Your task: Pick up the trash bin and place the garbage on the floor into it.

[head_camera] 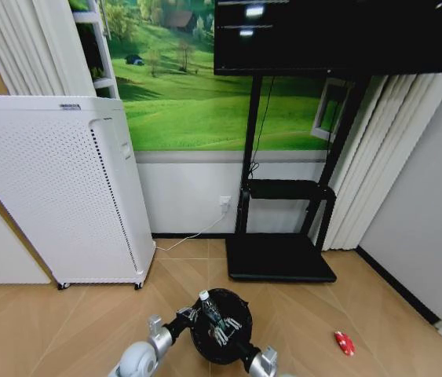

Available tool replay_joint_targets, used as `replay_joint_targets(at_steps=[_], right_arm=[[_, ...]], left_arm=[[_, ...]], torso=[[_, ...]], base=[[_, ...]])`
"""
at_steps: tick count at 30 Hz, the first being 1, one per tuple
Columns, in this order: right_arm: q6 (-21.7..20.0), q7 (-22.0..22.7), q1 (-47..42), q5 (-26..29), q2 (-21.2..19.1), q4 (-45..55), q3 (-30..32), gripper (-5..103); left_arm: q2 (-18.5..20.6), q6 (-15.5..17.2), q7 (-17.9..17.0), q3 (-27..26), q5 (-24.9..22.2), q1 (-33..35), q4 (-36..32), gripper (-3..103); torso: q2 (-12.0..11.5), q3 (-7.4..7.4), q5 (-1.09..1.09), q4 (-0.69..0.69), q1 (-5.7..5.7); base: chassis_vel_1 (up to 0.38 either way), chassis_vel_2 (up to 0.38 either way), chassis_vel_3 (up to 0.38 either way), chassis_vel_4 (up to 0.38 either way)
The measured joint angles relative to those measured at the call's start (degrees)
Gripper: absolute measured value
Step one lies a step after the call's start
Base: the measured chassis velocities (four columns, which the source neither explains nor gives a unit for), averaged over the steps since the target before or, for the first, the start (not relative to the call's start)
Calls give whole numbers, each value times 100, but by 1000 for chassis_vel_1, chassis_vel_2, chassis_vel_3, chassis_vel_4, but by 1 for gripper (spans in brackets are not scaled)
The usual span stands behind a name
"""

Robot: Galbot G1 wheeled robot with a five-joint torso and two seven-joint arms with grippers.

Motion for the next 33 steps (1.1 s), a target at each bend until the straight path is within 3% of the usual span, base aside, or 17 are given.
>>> replay_joint_targets(at_steps=[2, 4, 5, 7, 9, 10, 11, 12, 14, 16, 17, 20, 33], right_arm=[[-7, -14, -9, 1, -19, 11, 11, 41], [-9, -15, -15, 0, -20, 18, 17, 41], [-10, -15, -27, -2, -13, 28, 22, 52], [-11, -13, -32, -11, -5, 29, 25, 52], [-6, -12, -45, -22, 2, 32, 36, 63], [-5, -11, -48, -25, 1, 33, 39, 63], [5, -11, -58, -43, -8, 45, 54, 74], [5, -11, -58, -43, -8, 45, 54, 74], [25, -10, -76, -50, -37, 75, 90, 85], [39, -11, -84, -48, -50, 93, 110, 85], [63, -10, -97, -37, -63, 125, 143, 95], [91, -5, -141, 26, -89, 225, 251, 100], [225, 89, -398, 173, -207, 619, 662, 100]], left_arm=[[-7, -2, 1, -2, 0, 27, 0, 5], [-10, -3, 2, -2, 2, 32, 0, 5], [-16, -5, 2, -2, 4, 35, 0, 5], [-19, -5, 3, -2, 4, 35, 0, 5], [-24, -6, 2, 1, 3, 32, -1, 5], [-24, -6, 2, 1, 3, 30, 0, 5], [-25, -6, -3, 1, -2, 23, -1, 5], [-25, -6, -3, 1, -2, 23, -1, 5], [-30, -6, -17, -8, -24, 27, -1, 5], [-34, -6, -27, -23, -41, 34, -4, 5], [-38, -6, -48, -43, -60, 43, -5, 5], [-52, -9, -107, -114, -101, 59, -6, 5], [-170, -20, -371, -774, -350, 348, -68, 5]], torso=[[0, 0, 0, 0, 0], [0, 0, 0, 0, 0], [0, 0, 0, 0, 0], [0, 0, 0, 0, 0], [0, 0, 0, 0, 0], [0, 0, 0, 0, 0], [0, 0, 0, 0, 0], [0, 0, 0, 0, 0], [0, 0, 0, 0, 0], [0, 0, 0, 0, 0], [0, 0, 0, 0, 0], [0, 0, 0, 0, 0], [0, 0, 0, 0, 0]], base=[[0, 0, 0, 0], [0, 0, 0, 0], [0, 0, 0, 0], [0, 0, 0, 0], [0, 0, 0, 0], [0, 0, 0, 0], [0, 0, 0, 0], [0, 0, 0, 0], [0, 0, 0, 0], [0, 0, 0, 0], [0, 0, 0, 0], [0, 0, 0, 0], [0, 0, 0, 0]])
